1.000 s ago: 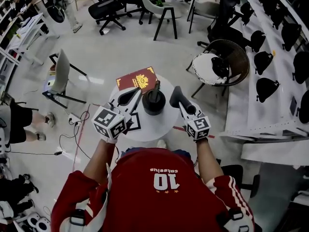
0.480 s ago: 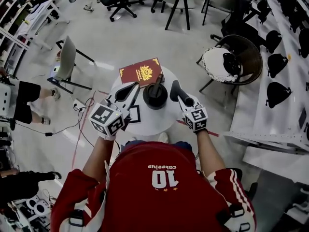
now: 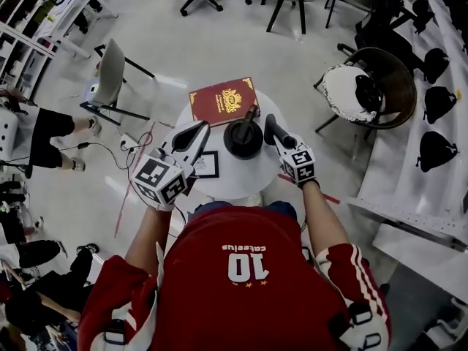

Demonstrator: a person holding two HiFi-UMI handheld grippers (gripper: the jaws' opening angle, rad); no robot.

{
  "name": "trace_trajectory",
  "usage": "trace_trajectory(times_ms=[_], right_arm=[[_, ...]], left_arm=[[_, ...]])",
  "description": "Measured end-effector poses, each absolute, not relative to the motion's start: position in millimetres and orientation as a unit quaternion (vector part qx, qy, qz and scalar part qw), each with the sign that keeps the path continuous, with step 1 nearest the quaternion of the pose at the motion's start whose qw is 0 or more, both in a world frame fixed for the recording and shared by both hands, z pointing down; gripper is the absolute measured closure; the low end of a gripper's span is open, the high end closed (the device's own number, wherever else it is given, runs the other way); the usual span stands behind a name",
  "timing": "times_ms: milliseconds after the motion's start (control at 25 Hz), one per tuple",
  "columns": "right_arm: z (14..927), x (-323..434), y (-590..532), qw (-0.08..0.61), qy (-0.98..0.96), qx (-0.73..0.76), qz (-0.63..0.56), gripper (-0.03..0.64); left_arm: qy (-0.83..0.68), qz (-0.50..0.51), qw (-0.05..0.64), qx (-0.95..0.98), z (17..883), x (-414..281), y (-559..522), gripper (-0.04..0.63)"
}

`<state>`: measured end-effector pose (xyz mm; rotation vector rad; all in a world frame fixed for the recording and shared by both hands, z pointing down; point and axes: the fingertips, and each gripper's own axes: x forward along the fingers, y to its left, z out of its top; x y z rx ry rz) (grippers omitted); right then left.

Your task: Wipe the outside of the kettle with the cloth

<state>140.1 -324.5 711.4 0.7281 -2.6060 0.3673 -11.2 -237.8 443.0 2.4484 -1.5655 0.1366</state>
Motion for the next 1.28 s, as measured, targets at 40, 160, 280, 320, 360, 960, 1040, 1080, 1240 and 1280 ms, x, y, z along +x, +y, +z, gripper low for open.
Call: trace_trajectory(times_ms=[40, 160, 280, 320, 360, 960, 1040, 1080, 1240, 1280], right_arm=[[717, 137, -326, 0.208, -0.934, 0.257, 0.132, 0.571], [734, 133, -332, 0.223, -0.933, 0.249, 0.131, 0.571], [744, 129, -335, 0.231, -0.933, 0.244, 0.132, 0.571], [745, 127, -335, 0.231, -0.933, 0.240, 0.133, 0.571], [747, 125, -334, 0.231, -0.935, 0.235, 0.133, 0.571], [758, 112, -311, 0.243, -0.938, 0.206, 0.135, 0.571], [759, 113, -306, 0.244, -0.937, 0.208, 0.137, 0.571], [760, 115, -304, 0.245, -0.937, 0.209, 0.138, 0.571], [763, 120, -296, 0.245, -0.935, 0.213, 0.142, 0.571], [763, 121, -293, 0.245, -0.935, 0.213, 0.144, 0.571]], left_arm=[[-0.536, 0.049, 0.116, 0.835, 444, -12, -239, 0.588], [-0.538, 0.055, 0.109, 0.834, 445, -15, -240, 0.588], [-0.542, 0.059, 0.113, 0.831, 447, -20, -239, 0.588], [-0.545, 0.061, 0.116, 0.828, 448, -23, -239, 0.588], [-0.548, 0.062, 0.118, 0.826, 449, -25, -238, 0.588], [-0.554, 0.081, 0.106, 0.822, 451, -28, -218, 0.588], [-0.556, 0.080, 0.108, 0.821, 449, -28, -216, 0.588], [-0.556, 0.079, 0.108, 0.820, 448, -29, -214, 0.588], [-0.557, 0.076, 0.106, 0.820, 447, -26, -210, 0.588], [-0.556, 0.076, 0.106, 0.821, 447, -25, -208, 0.588]])
